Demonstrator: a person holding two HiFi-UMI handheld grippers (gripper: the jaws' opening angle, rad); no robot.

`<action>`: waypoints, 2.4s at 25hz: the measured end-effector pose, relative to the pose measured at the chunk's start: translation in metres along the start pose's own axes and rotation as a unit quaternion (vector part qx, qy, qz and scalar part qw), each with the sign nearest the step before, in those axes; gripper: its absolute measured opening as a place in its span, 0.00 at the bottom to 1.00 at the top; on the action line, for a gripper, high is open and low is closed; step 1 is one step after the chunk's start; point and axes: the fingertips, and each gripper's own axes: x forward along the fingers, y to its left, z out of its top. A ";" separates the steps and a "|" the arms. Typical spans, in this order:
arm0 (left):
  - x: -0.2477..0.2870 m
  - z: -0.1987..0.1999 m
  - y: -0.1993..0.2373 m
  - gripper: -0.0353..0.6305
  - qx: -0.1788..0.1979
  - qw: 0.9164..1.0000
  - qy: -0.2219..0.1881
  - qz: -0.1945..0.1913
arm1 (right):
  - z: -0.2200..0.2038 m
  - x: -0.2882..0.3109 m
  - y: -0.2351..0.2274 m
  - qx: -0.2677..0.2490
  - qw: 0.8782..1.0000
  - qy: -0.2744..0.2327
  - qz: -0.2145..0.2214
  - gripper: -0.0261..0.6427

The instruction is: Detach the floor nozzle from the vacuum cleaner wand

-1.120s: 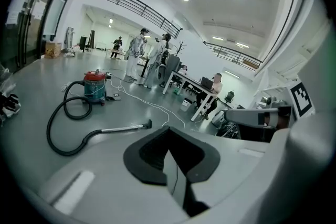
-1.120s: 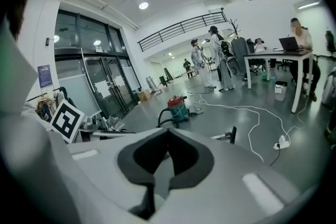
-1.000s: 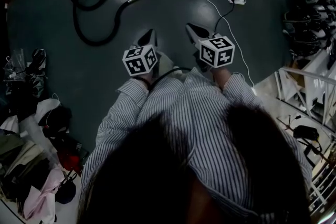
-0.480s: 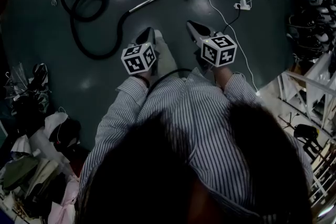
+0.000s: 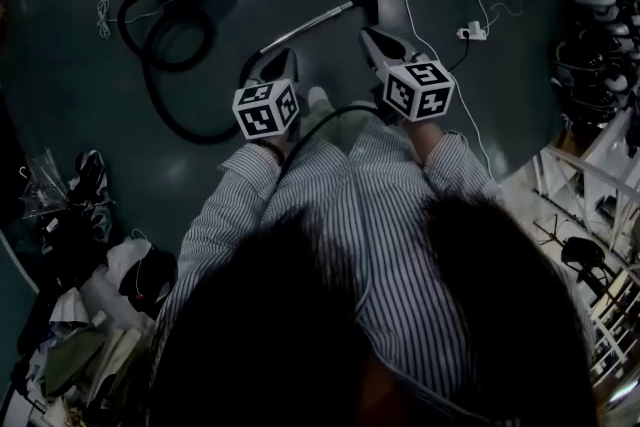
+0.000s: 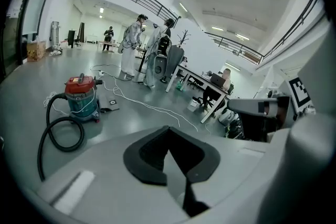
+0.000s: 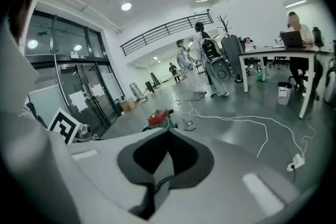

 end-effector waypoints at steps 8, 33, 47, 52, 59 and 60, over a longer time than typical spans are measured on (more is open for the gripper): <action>0.031 0.041 0.016 0.06 0.003 1.000 -0.006 0.002 | 0.035 0.047 -0.001 -0.019 1.000 0.007 0.021 0.04; 0.181 -0.061 0.064 0.06 0.003 0.999 0.051 0.015 | -0.102 0.178 -0.094 -0.001 0.994 0.113 0.006 0.04; 0.369 -0.217 0.161 0.06 0.143 0.988 0.055 -0.015 | -0.273 0.309 -0.222 -0.006 0.995 0.101 0.005 0.04; 0.447 -0.275 0.204 0.06 0.216 0.973 0.077 -0.025 | -0.335 0.363 -0.272 -0.011 0.997 0.081 0.010 0.04; 0.538 -0.340 0.244 0.17 0.307 0.943 0.116 -0.057 | -0.406 0.427 -0.327 -0.008 0.998 0.063 0.013 0.04; 0.549 -0.346 0.249 0.18 0.324 0.937 0.120 -0.061 | -0.410 0.435 -0.333 -0.011 0.998 0.060 0.013 0.04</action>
